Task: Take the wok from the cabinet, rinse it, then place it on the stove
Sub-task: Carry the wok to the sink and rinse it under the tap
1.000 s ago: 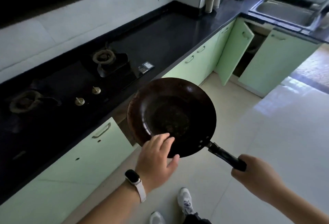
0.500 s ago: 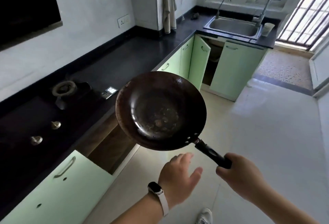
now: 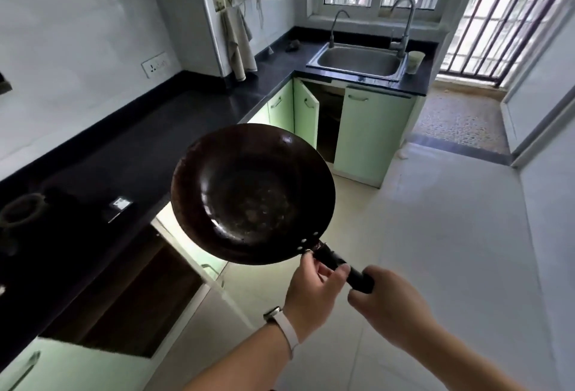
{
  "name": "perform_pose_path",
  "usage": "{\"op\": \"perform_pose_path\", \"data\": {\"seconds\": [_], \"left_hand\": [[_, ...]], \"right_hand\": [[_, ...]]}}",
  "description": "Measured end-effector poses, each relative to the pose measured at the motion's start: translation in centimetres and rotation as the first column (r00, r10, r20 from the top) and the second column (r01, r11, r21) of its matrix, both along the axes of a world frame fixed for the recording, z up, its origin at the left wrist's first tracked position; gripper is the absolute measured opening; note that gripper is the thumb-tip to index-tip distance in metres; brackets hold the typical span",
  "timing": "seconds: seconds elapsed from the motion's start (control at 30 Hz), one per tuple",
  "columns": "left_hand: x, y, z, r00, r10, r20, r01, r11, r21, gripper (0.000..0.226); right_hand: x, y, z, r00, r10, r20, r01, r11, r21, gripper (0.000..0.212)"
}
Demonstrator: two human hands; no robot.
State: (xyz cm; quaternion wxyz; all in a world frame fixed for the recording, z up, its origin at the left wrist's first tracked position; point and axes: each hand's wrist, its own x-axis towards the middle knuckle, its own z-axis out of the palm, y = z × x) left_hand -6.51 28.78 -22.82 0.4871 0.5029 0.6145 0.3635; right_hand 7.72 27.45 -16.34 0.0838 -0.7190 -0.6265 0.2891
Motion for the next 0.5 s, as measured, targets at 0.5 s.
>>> {"op": "perform_pose_path", "data": {"seconds": [0.5], "left_hand": [[4.5, 18.9, -3.5, 0.944, 0.059, 0.325, -0.019, 0.992, -0.125, 0.029]], "right_hand": [[1.4, 16.4, -2.2, 0.987, -0.132, 0.094, 0.140, 0.987, -0.080, 0.014]]}}
